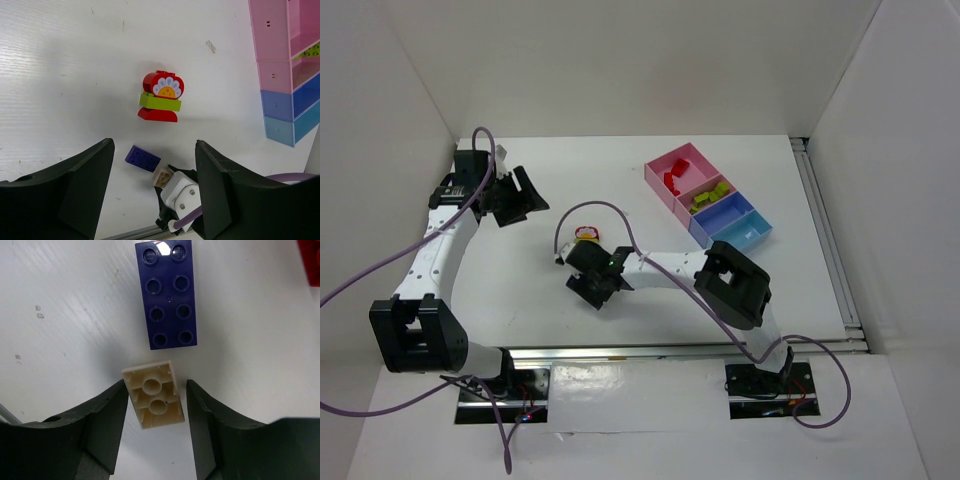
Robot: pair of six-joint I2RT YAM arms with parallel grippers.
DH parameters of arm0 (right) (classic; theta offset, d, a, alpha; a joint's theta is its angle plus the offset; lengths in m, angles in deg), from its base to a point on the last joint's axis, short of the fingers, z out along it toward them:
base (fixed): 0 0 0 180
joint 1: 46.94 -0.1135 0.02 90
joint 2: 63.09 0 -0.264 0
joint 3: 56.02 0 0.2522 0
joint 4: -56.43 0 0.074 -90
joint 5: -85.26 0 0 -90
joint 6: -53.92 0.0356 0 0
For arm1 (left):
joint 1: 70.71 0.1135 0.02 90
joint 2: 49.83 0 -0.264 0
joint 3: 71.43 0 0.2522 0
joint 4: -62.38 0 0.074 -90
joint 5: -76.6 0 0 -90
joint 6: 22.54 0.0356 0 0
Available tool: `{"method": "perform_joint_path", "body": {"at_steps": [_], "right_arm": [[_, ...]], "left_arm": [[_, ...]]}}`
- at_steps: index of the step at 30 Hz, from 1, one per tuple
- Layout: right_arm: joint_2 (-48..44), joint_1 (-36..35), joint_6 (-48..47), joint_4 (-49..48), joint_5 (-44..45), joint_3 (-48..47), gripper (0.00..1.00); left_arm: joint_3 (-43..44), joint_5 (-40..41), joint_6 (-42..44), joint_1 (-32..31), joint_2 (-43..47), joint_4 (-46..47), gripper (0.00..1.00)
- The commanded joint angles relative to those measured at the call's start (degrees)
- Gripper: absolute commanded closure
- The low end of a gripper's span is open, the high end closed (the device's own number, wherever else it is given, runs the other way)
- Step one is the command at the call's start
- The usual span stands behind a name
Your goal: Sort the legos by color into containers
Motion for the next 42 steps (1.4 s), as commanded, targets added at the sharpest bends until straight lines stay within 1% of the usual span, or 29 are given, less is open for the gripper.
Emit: {"method": "perform_joint_path", "body": {"at_steps": [1,2,4,6,13,20,26,27,32,39,42], "right_arm": [[0.0,-0.3,1.2,-1.6,0.9,1.7,0.48],[0.0,-0.3,1.2,-1.6,0.9,1.7,0.48],[-1.1,-0.3,1.7,-1.6,1.4,2.9,0.53],[-1.8,-0.3,2.3,-1.6,1.9,3.4,0.53],[-5.6,-0.3,3.6,-1.1,5.6,5.8,0.62],[-11.6,0.3,5.1,0.0,8.8,8.0,0.64],[-17.8,4.8,5.7,2.6,11.1,8.5,0.64],[-19.7,7.0,5.7,2.6,11.1,9.0,0.64],[-23.3,13.8,5.1,3.9,7.7,9.0,0.64],[-23.8,20.4,5.2,5.6,1.9,5.8,0.64],[-23.8,23.4,7.6,7.8,2.4,3.7,0.64]], "left_arm": [[-0.5,-1.0,1.0,0.3,1.5,0.5,0.24],[0.0,-1.0,1.0,0.3,1.5,0.5,0.24],[0.0,-1.0,1.0,0.3,1.5,0.5,0.24],[0.0,-1.0,0.5,0.3,1.0,0.5,0.24],[1.0,-1.0,-0.1,-0.3,0.3,0.5,0.24],[2.4,0.1,-0.6,-1.3,-0.9,0.5,0.24],[3.5,0.6,-1.1,-1.9,-2.0,0.5,0.25],[3.5,0.6,-1.1,-2.5,-2.0,0.5,0.25],[4.1,1.2,-1.6,-3.7,-2.6,0.5,0.25],[5.2,1.7,-1.6,-4.2,-4.3,1.0,0.25],[5.7,1.7,-1.6,-4.8,-4.9,1.0,0.25]]}}
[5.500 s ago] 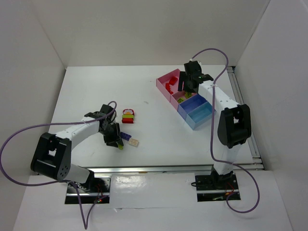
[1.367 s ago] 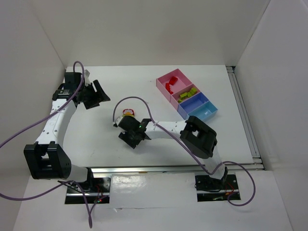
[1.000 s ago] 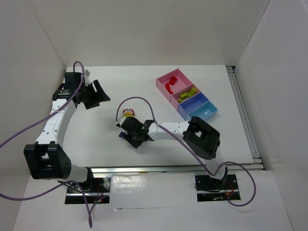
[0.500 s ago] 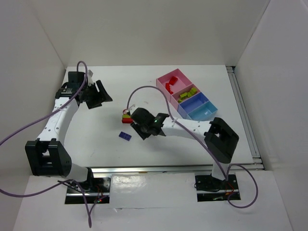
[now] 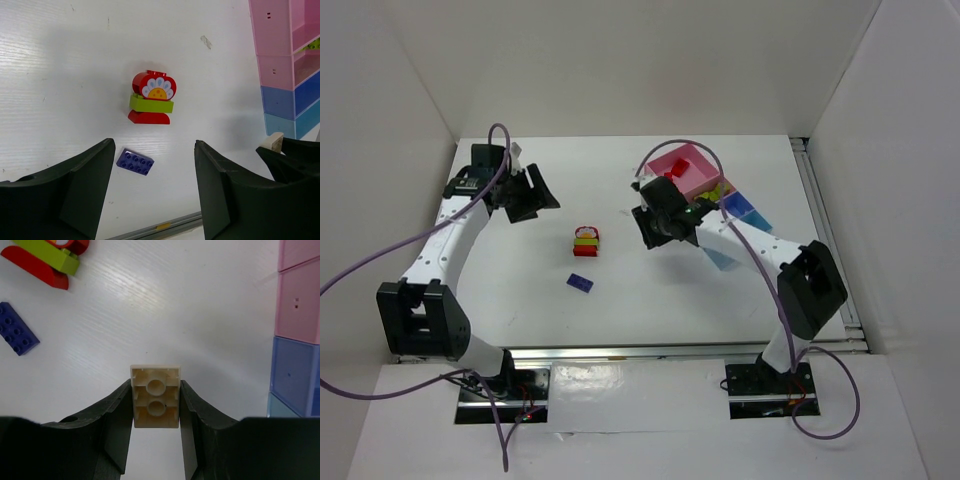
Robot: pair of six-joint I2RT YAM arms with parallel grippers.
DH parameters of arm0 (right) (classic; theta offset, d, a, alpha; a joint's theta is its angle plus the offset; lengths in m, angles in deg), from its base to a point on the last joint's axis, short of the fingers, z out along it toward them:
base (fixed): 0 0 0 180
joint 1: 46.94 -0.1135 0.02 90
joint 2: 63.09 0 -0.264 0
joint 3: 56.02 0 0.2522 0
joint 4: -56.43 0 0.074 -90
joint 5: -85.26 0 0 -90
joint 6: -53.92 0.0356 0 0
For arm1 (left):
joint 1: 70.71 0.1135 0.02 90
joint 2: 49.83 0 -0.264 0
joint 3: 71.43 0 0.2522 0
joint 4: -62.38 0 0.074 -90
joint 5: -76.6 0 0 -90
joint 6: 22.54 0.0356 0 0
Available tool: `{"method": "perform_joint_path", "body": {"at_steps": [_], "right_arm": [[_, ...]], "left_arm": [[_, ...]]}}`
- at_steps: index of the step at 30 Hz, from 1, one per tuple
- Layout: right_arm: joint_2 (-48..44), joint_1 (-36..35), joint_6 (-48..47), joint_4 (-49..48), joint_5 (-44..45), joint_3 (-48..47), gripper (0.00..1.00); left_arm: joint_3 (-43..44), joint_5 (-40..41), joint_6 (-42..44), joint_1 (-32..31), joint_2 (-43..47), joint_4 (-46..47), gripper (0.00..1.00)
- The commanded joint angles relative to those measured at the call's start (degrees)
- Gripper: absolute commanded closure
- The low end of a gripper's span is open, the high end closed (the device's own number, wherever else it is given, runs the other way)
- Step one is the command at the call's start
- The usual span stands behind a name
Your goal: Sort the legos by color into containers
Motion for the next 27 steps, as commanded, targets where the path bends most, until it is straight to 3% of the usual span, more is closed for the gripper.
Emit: {"method": "perform_joint_path", "body": {"at_steps": [1,5,15,24,27], "right_arm": [[-1.7,2.8,2.6,2.5,-0.4,-3.9,0.64],[-7.3,9.5,3.9,0.0,2.3,1.7,0.64],[-2.4,22.8,11.7,2.5,10.4,-0.3,0.62],[2.3,27.5,12.2,0.6,11.1,-2.6,0.61],[2.8,28.2,12.2,-0.7,10.6,-2.0,0.56]], "left_arm": [[2.7,0.2,-0.6,-0.4,-0.6,1.2,0.25],[3.9,-0.3,-0.6,-0.4,-1.7,1.2,0.25],[4.4,-0.8,0.0,-2.0,-3.5,1.7,0.25],[4.4,-0.1,0.0,-2.5,-3.5,1.7,0.25],[3.3,0.4,0.0,-3.5,-3.5,1.2,0.24]]}}
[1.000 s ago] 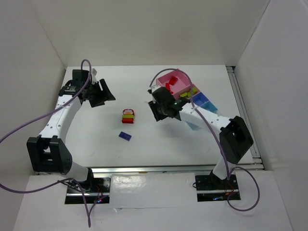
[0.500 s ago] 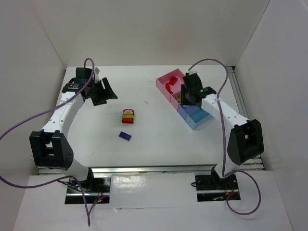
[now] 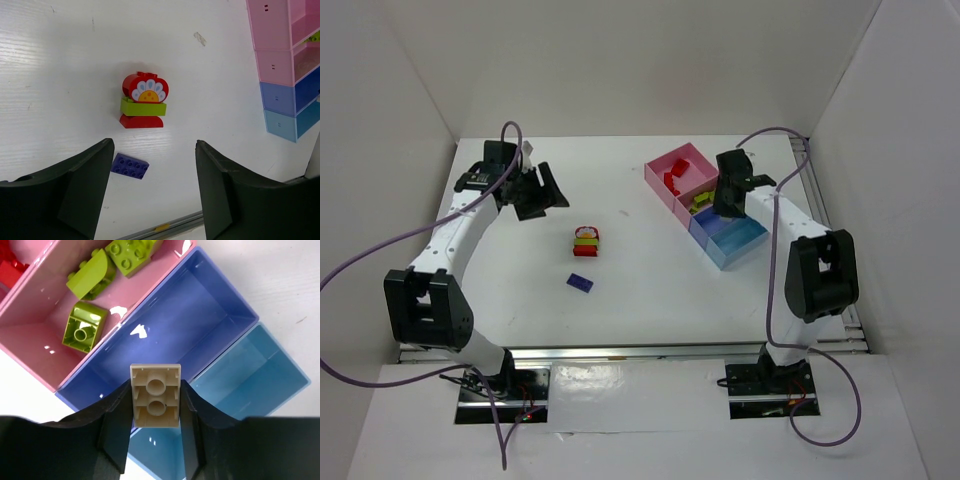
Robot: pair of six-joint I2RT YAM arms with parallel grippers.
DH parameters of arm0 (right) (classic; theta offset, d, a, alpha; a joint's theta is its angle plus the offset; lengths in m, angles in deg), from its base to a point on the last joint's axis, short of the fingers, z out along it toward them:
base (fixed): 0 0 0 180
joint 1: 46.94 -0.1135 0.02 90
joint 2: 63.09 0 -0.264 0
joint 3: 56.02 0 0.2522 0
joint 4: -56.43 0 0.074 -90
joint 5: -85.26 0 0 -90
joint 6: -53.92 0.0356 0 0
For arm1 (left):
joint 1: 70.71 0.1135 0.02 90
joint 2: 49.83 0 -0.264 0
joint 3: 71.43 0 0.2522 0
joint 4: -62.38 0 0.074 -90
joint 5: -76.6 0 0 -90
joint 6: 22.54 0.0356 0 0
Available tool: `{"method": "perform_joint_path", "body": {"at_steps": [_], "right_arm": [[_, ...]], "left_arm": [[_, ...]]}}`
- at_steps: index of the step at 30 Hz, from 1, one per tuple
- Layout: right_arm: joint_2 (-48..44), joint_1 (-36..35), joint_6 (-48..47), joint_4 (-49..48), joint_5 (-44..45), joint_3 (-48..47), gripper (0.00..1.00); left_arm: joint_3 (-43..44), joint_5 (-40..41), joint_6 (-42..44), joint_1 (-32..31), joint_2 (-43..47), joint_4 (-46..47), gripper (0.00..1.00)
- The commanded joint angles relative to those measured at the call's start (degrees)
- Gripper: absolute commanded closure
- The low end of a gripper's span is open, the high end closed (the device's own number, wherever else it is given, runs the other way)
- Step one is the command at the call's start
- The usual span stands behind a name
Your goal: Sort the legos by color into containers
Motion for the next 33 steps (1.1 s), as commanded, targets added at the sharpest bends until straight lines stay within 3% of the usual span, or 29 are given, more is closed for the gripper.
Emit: {"method": "perform_joint_path", "body": {"at_steps": [1,4,5,6,9,14,18,24,33], "right_arm": [[0.3,0.7,0.9,-2.3,0.8,-2.2,0.53],[1.8,1.2,0.9,-2.9,0.2,-2.7,0.46],[2.3,1.2,0.4,-2.9,0.2,-3.3,0.32],[2.3,1.2,0.4,-2.9,0.8,-3.3,0.25],[2.3,1.2,0.4,-2.3,0.8,-3.9,0.16],[-3.4,-2.8,-2.4,-4.5,-1.9,-1.2,0.21],[-6.9,-16.9,-9.9,-7.9,-9.9,1.2,0.23],[2.8,-34.6,-16.7,-7.3,-17.5,-3.1,0.23],[16.1,-43.6,-18.5,-11.9,-20.6,-13.5,0.23]], "left_arm": [[1.2,0.2,0.4,-1.1,0.1,-0.1,0.21],[0.6,-0.4,0.4,-2.2,-1.1,-0.1,0.15],[0.6,0.3,0.4,-3.2,-1.1,-0.6,0.14],[0.6,1.2,0.4,-4.0,-1.7,-0.6,0.10],[0.6,1.8,-0.1,-4.5,-2.2,-1.8,0.10],[1.9,4.8,-0.6,-5.0,-1.2,-2.3,0.10],[4.3,8.4,-1.1,-3.6,-0.6,-4.7,0.11],[1.6,3.7,-6.1,3.1,5.0,-1.3,0.11],[-2.0,9.3,-10.8,8.5,9.4,-3.5,0.13]]}}
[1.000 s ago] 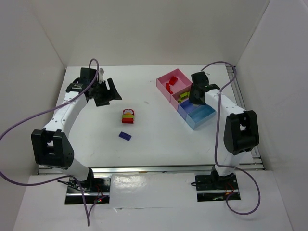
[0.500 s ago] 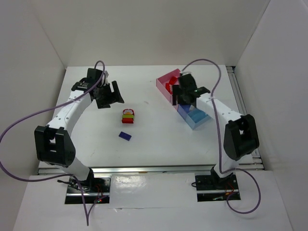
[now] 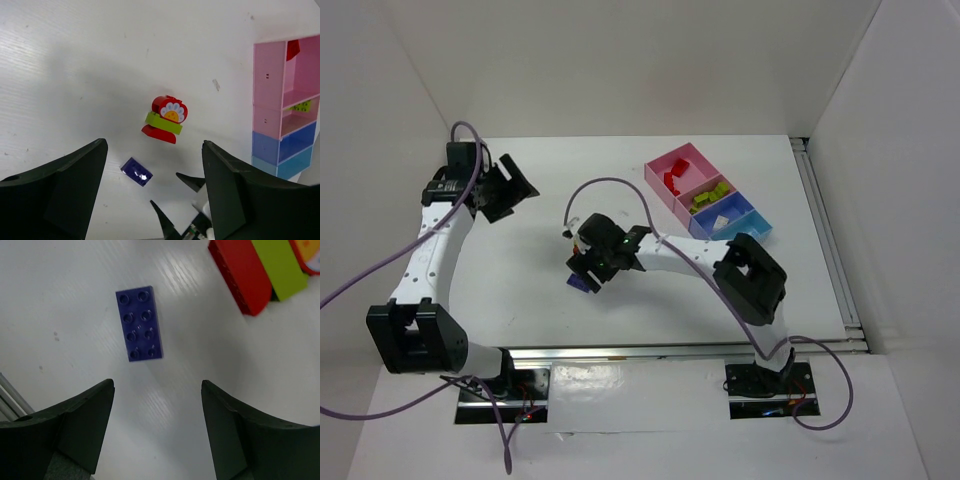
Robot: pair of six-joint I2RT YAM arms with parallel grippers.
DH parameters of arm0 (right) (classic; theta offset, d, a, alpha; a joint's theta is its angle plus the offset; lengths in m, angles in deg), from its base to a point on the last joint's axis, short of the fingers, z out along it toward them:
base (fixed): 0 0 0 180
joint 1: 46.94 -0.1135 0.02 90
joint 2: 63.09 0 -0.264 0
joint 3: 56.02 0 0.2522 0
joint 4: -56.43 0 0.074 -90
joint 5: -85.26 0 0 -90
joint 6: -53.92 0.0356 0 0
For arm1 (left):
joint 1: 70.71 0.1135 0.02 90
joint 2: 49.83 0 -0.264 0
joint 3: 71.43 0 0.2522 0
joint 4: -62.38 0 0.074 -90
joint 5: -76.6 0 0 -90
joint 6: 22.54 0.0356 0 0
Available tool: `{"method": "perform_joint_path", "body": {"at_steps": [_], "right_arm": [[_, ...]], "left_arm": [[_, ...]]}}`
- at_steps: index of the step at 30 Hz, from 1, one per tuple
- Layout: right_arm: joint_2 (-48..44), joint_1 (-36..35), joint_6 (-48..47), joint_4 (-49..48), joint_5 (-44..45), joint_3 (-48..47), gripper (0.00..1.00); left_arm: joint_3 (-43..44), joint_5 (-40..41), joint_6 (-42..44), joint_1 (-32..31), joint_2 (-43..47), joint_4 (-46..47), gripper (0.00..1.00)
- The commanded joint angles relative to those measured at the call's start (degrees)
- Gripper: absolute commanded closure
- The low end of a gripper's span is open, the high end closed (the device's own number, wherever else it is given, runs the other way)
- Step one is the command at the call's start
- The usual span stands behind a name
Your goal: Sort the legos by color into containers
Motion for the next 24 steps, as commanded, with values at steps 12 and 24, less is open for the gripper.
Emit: {"method": "perform_joint_path", "body": {"at_steps": [12,24], "right_arm": [[12.6,-3.4,-1.3,-4.2,3.1,-10.0,0.26],[14.1,-4.9,0.4,-4.9,6.7,-9.3,0.55]], "left_arm": [[-3.9,-1.1,-2.8,4.0,1.1,-0.8,0.13],[-2.7,-3.5,-1.8,4.1,-0.3,0.7,0.13]]}}
